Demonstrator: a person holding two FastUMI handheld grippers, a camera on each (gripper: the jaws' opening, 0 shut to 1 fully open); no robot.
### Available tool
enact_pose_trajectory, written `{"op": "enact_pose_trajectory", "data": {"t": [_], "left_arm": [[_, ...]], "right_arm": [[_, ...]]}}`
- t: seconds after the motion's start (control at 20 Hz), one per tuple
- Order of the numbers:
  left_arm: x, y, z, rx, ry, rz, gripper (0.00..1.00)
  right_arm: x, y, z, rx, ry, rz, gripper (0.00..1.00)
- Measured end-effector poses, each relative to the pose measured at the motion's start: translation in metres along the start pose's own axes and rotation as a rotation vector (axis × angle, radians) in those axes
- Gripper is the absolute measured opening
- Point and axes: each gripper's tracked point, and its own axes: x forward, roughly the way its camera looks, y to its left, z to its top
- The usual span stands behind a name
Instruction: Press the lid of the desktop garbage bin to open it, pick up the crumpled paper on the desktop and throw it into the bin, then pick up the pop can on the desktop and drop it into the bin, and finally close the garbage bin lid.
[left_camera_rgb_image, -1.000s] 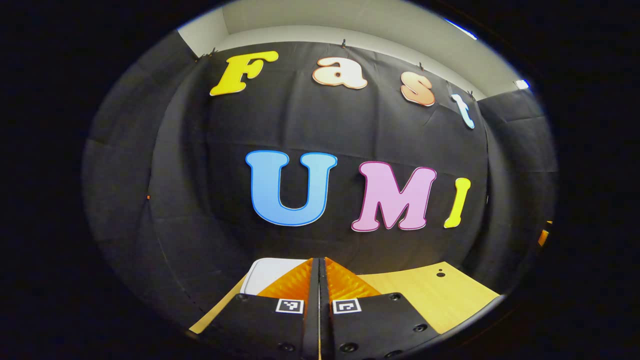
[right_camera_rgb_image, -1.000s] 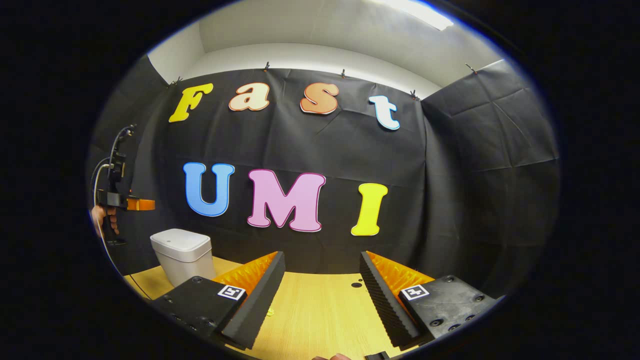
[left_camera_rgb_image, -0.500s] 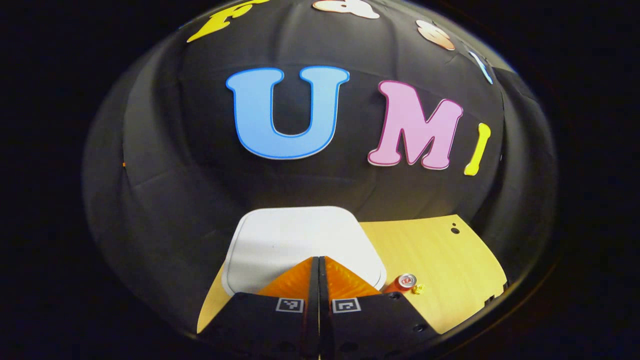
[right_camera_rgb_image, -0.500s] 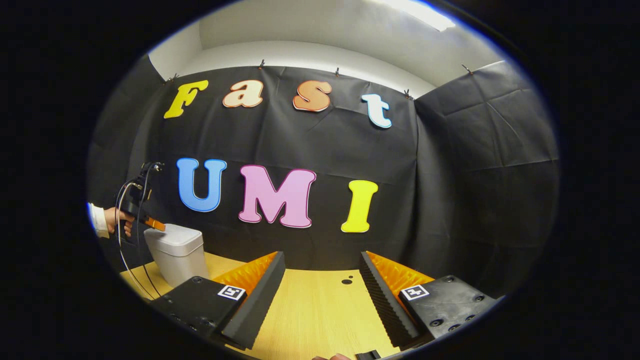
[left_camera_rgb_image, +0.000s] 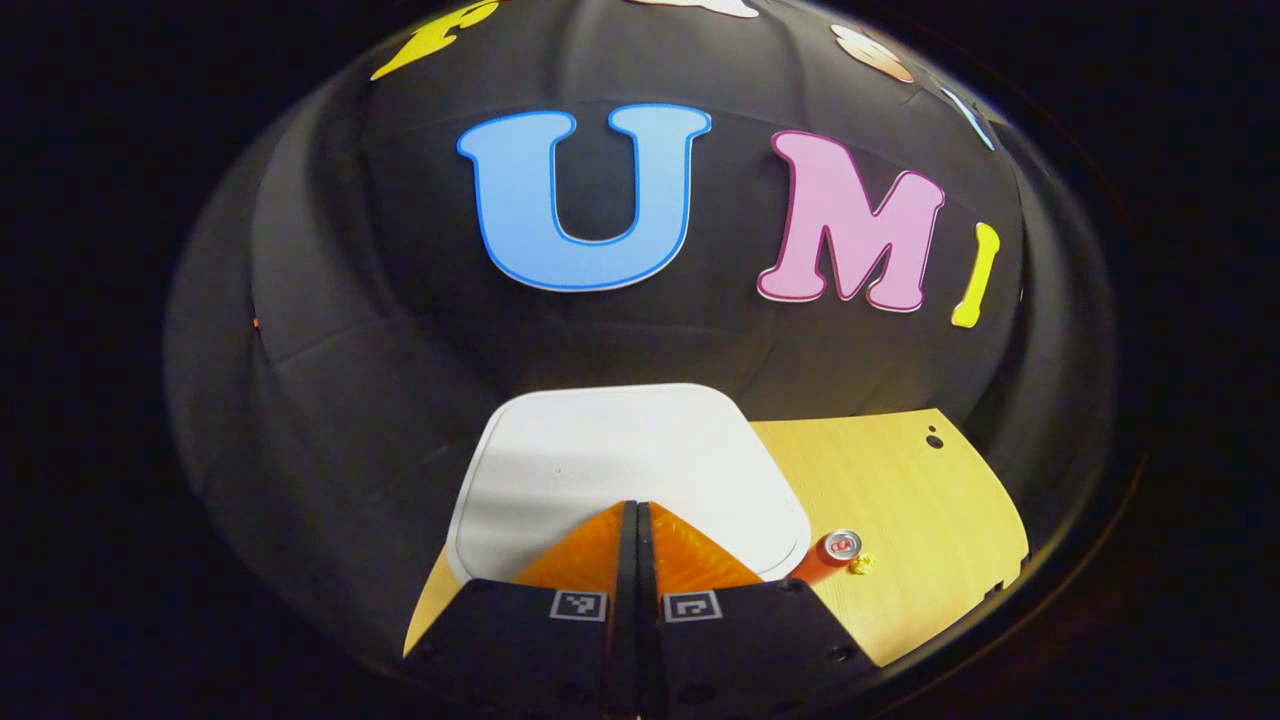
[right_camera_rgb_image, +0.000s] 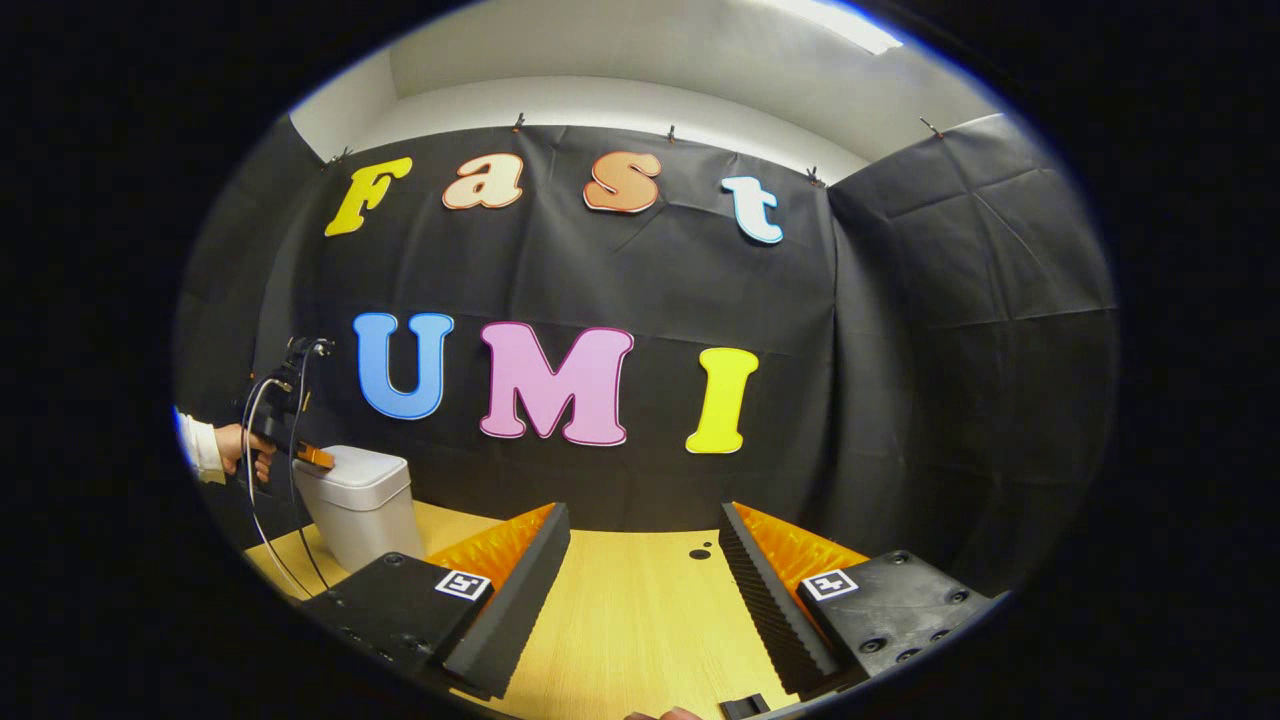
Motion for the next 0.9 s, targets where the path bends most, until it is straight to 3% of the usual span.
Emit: {"op": "enact_pose_trajectory", "data": {"t": [0.1, 0.15, 0.35, 0.45, 0.6, 0.75, 0.9], "left_arm": [[-0.005, -0.001, 0.008, -0.025, -0.019, 0.006, 0.06], [-0.011, -0.002, 0.017, -0.035, -0.055, -0.003, 0.06], [-0.053, -0.001, 0.059, -0.032, -0.213, -0.027, 0.07], [-0.074, -0.007, 0.068, -0.078, -0.256, -0.057, 0.07], [-0.099, -0.002, 0.067, -0.117, -0.294, -0.038, 0.07], [-0.132, 0.005, 0.063, -0.115, -0.339, -0.007, 0.08], [-0.167, 0.004, 0.056, -0.114, -0.376, 0.016, 0.20]], "right_arm": [[0.004, 0.006, -0.006, -0.014, 0.023, 0.020, 0.92], [0.006, 0.011, -0.009, -0.015, 0.037, 0.039, 0.96], [0.016, 0.042, -0.025, -0.020, 0.102, 0.132, 0.96], [0.021, 0.056, -0.037, -0.037, 0.138, 0.185, 0.97], [0.023, 0.079, -0.067, -0.012, 0.255, 0.276, 0.93], [0.036, 0.091, -0.090, 0.019, 0.341, 0.325, 0.97], [0.062, 0.102, -0.117, 0.005, 0.401, 0.378, 0.97]]}}
